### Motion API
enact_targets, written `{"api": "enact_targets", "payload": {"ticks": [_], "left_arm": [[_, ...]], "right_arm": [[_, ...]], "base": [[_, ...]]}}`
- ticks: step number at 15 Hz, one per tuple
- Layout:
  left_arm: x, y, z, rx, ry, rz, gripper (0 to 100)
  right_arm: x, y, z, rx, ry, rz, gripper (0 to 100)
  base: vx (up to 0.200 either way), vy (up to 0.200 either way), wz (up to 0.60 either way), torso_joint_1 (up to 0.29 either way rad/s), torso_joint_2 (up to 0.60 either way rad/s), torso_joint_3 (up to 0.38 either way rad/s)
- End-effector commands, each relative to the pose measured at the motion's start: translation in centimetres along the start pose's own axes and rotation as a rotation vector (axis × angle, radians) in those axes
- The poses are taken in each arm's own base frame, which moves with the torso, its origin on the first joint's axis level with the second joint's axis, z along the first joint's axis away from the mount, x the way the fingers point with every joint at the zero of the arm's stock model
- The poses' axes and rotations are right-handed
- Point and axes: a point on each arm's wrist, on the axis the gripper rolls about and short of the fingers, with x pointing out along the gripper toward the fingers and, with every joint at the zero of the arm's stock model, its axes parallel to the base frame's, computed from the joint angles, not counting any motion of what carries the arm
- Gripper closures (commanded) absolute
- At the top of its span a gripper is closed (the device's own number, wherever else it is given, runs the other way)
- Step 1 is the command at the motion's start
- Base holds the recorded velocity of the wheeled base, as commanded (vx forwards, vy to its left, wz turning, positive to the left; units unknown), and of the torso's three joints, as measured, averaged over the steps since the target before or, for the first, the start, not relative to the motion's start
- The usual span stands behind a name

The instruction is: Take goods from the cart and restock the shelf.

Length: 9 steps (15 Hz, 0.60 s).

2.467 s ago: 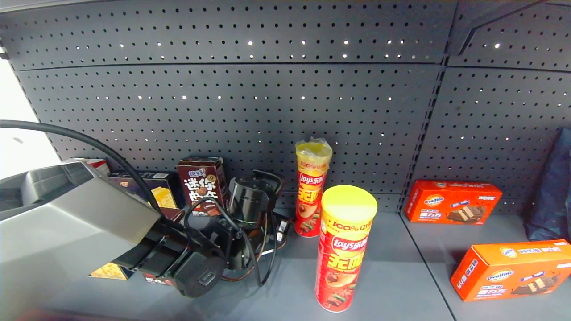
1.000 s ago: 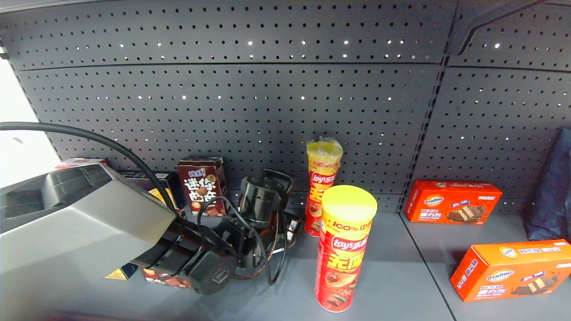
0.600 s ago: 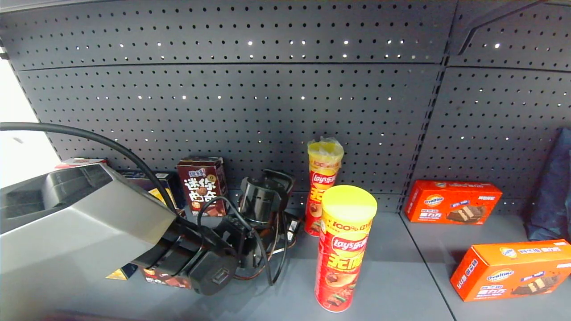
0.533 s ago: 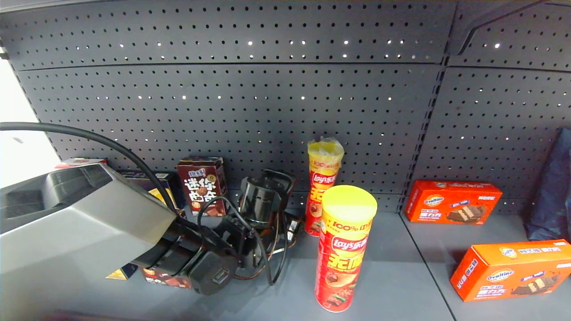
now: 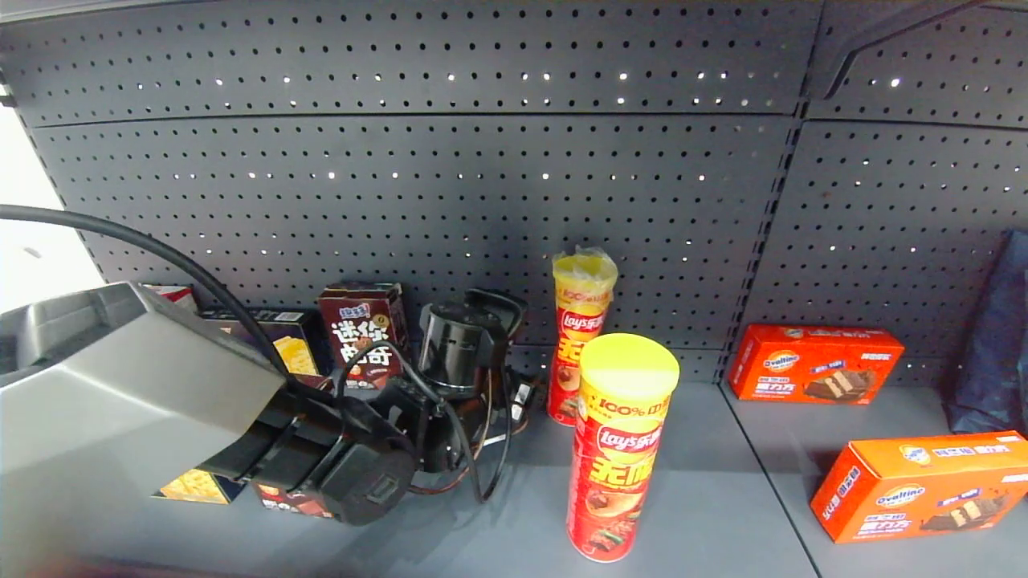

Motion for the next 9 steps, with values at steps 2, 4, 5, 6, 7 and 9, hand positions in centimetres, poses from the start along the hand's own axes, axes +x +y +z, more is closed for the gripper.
{"api": "enact_targets", "payload": {"ticks": [2,4,5,6,7,9], "left_arm": [[-3.0,3.1,4.7,0.031,-0.143,0.050,0],[-5.1,4.8,6.9,0.057,-0.201,0.082,0],[-5.5,5.3,7.5,0.056,-0.214,0.094,0],[-6.5,6.7,9.3,0.048,-0.262,0.131,0],[-7.6,7.8,10.4,0.064,-0.283,0.156,0],[-10.6,9.3,11.2,0.079,-0.270,0.173,0]], "right_arm": [[0.0,0.0,0.0,0.000,0.002,0.000,0],[0.0,0.0,0.0,0.000,0.002,0.000,0],[0.0,0.0,0.0,0.000,0.002,0.000,0],[0.0,0.0,0.0,0.000,0.002,0.000,0],[0.0,0.0,0.0,0.000,0.002,0.000,0],[0.0,0.0,0.0,0.000,0.002,0.000,0]], "base": [[0.000,0.000,0.00,0.000,0.00,0.000],[0.000,0.000,0.00,0.000,0.00,0.000],[0.000,0.000,0.00,0.000,0.00,0.000],[0.000,0.000,0.00,0.000,0.00,0.000],[0.000,0.000,0.00,0.000,0.00,0.000],[0.000,0.000,0.00,0.000,0.00,0.000]]}}
